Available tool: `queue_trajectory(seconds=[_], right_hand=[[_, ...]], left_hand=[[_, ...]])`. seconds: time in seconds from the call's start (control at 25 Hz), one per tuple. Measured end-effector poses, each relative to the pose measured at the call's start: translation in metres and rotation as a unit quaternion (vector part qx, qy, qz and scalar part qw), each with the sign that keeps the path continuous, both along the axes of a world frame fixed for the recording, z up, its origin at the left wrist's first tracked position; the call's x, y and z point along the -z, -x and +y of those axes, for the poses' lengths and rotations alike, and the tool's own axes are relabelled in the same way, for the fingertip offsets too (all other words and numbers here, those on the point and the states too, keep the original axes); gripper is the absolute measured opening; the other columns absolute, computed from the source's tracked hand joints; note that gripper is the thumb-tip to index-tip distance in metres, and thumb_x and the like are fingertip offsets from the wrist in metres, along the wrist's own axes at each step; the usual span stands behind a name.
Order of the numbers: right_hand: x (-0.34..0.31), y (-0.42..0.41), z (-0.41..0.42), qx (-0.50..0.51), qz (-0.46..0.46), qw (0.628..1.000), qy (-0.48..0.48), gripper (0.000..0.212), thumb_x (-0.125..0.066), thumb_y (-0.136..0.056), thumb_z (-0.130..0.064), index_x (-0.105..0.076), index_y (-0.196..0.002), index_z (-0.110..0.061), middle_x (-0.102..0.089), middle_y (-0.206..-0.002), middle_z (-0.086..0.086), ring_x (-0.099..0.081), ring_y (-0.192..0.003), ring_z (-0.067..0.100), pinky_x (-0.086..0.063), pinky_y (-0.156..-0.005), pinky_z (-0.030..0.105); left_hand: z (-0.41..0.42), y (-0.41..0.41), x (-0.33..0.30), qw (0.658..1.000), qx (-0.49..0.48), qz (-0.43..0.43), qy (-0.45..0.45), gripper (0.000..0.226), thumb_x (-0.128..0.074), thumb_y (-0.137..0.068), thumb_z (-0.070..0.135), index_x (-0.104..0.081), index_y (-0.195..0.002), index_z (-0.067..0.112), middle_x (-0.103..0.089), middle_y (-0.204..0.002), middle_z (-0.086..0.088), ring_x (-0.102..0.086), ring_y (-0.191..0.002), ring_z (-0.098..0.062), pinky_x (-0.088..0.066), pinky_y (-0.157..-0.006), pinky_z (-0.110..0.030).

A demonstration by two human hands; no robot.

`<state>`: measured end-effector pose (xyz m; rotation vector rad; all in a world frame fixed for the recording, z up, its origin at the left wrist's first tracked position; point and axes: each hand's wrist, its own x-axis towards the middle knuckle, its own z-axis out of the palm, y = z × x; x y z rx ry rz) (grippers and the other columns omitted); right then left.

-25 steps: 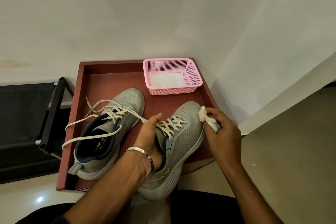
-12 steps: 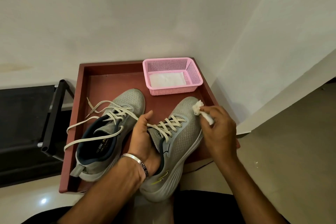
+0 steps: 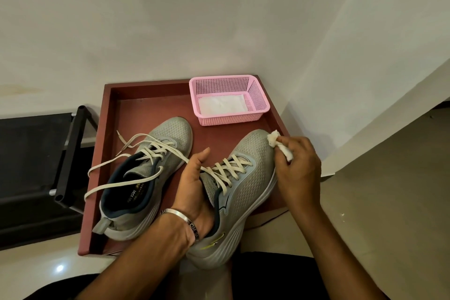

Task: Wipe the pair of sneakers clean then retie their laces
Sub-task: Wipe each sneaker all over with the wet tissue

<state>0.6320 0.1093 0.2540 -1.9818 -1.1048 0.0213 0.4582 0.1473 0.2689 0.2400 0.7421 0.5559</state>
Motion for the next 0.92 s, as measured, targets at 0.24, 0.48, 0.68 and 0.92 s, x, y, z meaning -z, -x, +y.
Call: queue_trajectory(seconds=[0.24, 0.48, 0.68, 0.92], right_hand=[[0.005, 0.014, -0.020, -0.065, -0.026, 0.997, 0.044, 0.024, -0.069, -0.088, -0.013, -0.072, -0.112, -0.013, -0.065, -0.104, 0.000, -0.059, -0.086, 0.011, -0.043, -0.064, 0.011], [-0.001, 0.003, -0.012, -0.036, 0.011, 0.999, 0.037, 0.022, -0.067, -0.089, -0.015, -0.072, -0.111, -0.013, -0.063, -0.103, -0.002, -0.061, -0.088, 0.013, -0.050, -0.068, 0.019], [0.001, 0.010, -0.019, -0.056, 0.006, 0.996, 0.071, 0.022, -0.073, -0.084, -0.012, -0.074, -0.105, -0.016, -0.064, -0.099, -0.006, -0.058, -0.080, 0.004, -0.037, -0.060, 0.005], [0.004, -0.008, 0.000, 0.009, 0.027, 1.000, -0.012, 0.024, -0.065, -0.093, -0.016, -0.070, -0.115, -0.011, -0.065, -0.108, 0.001, -0.060, -0.092, 0.012, -0.044, -0.069, 0.013]], left_hand=[[-0.001, -0.003, -0.001, 1.000, -0.015, -0.011, 0.008, 0.068, -0.043, -0.089, 0.054, -0.069, -0.113, -0.003, -0.066, -0.119, -0.027, -0.065, -0.109, -0.037, -0.046, -0.099, -0.049], [-0.001, -0.003, -0.004, 1.000, -0.010, -0.006, 0.008, 0.067, -0.044, -0.089, 0.054, -0.070, -0.112, -0.003, -0.067, -0.118, -0.026, -0.068, -0.100, -0.036, -0.047, -0.099, -0.047], [0.002, -0.004, -0.004, 1.000, -0.026, -0.004, 0.016, 0.069, -0.044, -0.089, 0.053, -0.066, -0.120, -0.004, -0.064, -0.123, -0.027, -0.061, -0.116, -0.038, -0.042, -0.105, -0.050], [-0.013, -0.008, -0.008, 1.000, -0.008, 0.021, -0.011, 0.065, -0.053, -0.081, 0.047, -0.067, -0.119, -0.003, -0.065, -0.121, -0.026, -0.060, -0.113, -0.038, -0.044, -0.103, -0.046]])
